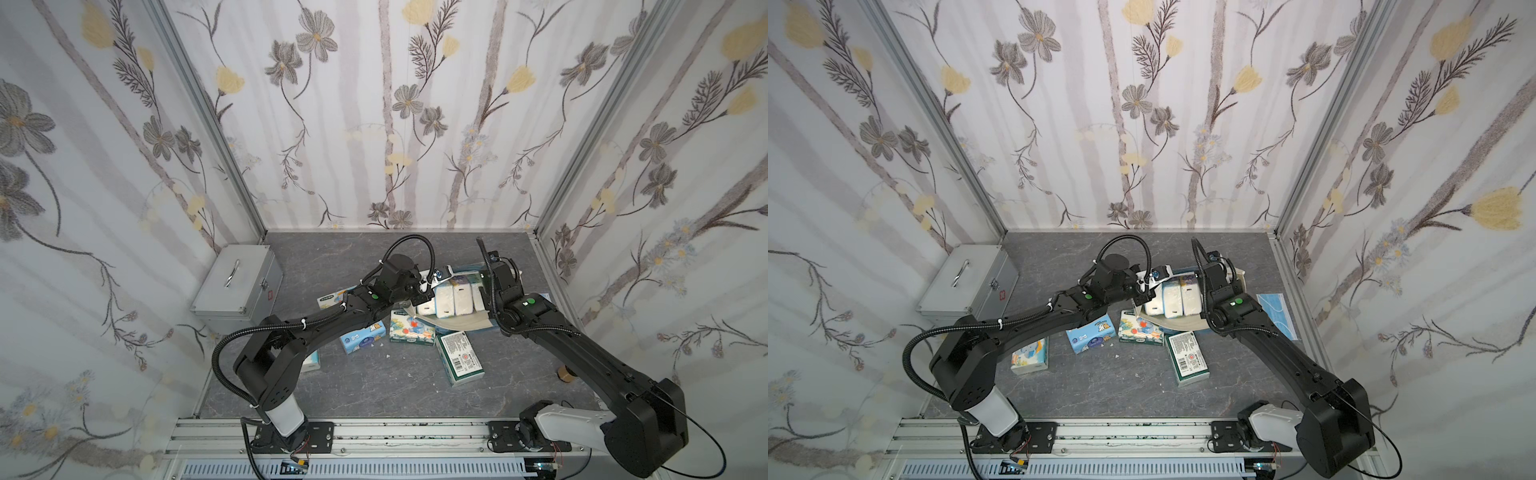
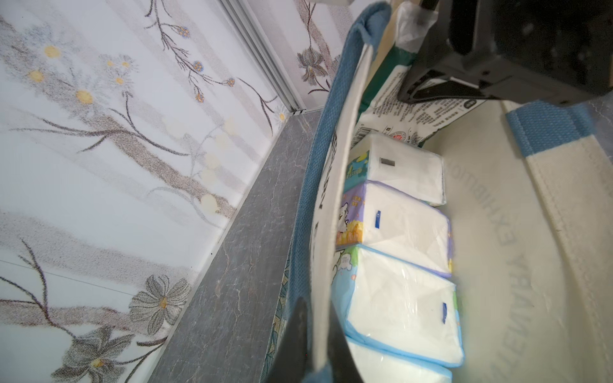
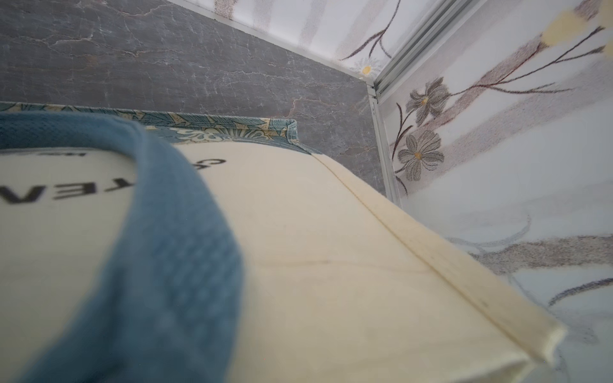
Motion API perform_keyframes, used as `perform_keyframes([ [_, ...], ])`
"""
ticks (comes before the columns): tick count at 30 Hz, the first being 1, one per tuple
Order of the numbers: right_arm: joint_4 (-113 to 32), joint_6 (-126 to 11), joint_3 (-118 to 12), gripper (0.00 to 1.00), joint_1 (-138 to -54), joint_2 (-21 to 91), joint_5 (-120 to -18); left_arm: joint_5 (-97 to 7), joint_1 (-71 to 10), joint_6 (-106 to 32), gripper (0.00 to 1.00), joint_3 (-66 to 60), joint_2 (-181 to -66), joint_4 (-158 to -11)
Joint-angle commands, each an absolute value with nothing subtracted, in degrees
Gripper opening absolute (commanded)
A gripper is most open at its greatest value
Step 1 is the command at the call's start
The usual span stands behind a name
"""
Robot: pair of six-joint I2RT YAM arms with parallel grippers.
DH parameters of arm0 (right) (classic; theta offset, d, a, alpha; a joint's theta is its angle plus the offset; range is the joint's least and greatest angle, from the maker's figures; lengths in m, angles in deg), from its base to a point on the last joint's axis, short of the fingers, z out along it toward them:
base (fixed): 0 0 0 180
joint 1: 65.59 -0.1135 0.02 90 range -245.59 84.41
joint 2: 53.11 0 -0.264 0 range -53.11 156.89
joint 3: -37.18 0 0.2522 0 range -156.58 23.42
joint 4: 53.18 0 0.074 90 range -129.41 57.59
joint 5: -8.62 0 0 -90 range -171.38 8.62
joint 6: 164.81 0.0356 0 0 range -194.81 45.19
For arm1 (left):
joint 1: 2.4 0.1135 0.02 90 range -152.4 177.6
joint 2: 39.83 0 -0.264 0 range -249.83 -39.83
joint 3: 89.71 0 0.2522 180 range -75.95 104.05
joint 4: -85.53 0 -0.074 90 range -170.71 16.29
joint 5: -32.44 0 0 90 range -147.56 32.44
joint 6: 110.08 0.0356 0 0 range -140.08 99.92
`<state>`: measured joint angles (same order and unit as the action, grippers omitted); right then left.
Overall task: Put tissues into the canvas bag
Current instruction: Place the pack of facial tissues in the canvas bag, then place the canvas bag at the center of the board.
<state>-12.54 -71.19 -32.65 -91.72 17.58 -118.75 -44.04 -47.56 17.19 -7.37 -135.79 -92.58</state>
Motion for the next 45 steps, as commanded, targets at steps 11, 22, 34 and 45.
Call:
perform_keyframes([
  [11,2.01,-65.58,-46.78,0.92,-88.45,14.64,-103.37,-48.85,-44.50,2.08,0.00,23.33,-147.50,-62.41],
  [22,9.52,-61.89,-58.53,0.32,-83.95,19.39,-94.41,-46.13,-41.07,-3.47,0.55,57.65,-166.99,-34.02],
  [34,15.47,-58.85,-79.85,0.00,-79.22,40.98,-91.17,-59.31,-41.07,-10.61,0.91,56.69,-157.67,-38.94],
  [45,23.65,-56.50,-96.55,0.00,-79.16,59.69,-93.91,-60.93,-40.54,-25.77,1.00,23.60,-128.24,-49.30],
])
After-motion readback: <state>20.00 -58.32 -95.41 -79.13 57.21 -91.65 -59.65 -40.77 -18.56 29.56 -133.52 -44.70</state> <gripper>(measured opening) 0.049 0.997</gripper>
